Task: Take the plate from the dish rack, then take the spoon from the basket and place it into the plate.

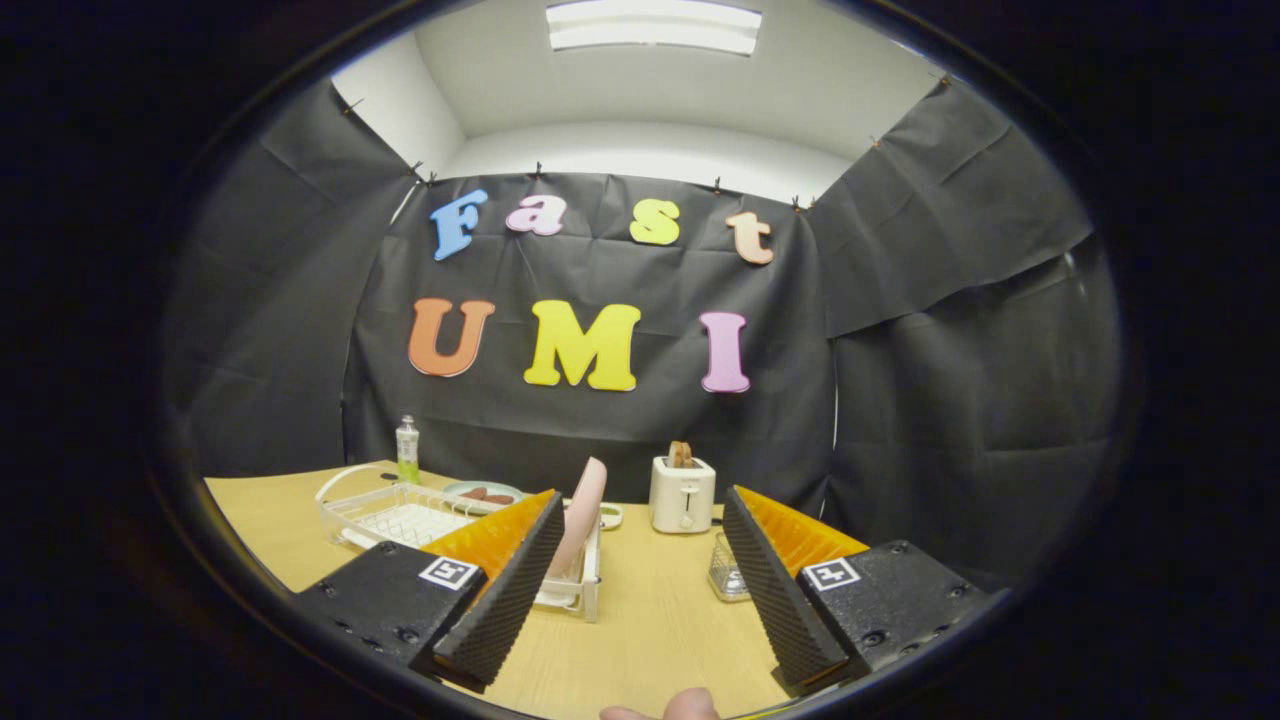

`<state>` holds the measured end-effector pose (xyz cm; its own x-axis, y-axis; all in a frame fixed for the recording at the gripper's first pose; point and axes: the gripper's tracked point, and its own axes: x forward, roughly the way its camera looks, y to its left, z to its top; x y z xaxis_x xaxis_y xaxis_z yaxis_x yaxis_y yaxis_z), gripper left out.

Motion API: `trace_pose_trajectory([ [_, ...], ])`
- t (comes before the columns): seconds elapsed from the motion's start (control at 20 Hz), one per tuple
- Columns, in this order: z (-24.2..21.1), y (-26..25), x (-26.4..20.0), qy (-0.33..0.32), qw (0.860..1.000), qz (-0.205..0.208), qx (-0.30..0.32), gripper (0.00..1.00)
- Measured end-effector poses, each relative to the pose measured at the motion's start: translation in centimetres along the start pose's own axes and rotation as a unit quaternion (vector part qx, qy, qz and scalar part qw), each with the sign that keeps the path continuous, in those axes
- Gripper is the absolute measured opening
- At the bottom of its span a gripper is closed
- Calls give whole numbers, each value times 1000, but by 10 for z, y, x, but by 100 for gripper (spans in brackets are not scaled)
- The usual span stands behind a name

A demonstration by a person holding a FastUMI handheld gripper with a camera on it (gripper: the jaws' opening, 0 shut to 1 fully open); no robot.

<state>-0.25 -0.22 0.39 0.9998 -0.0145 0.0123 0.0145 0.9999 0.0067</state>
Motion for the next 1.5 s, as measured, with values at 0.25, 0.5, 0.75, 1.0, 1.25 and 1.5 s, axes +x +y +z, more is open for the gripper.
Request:
trace_pose_trajectory([
  [0.25,-1,-1,2,5,1000,0,3,100],
  [0.5,4,-1,6,3,1000,2,5,100],
  [0.75,8,-6,16,6,1000,0,-7,100],
  [1.0,22,-4,37,20,1000,17,-6,100],
  [1.25,37,22,75,75,995,62,6,100],
  [1.5,33,39,128,159,983,87,13,100],
])
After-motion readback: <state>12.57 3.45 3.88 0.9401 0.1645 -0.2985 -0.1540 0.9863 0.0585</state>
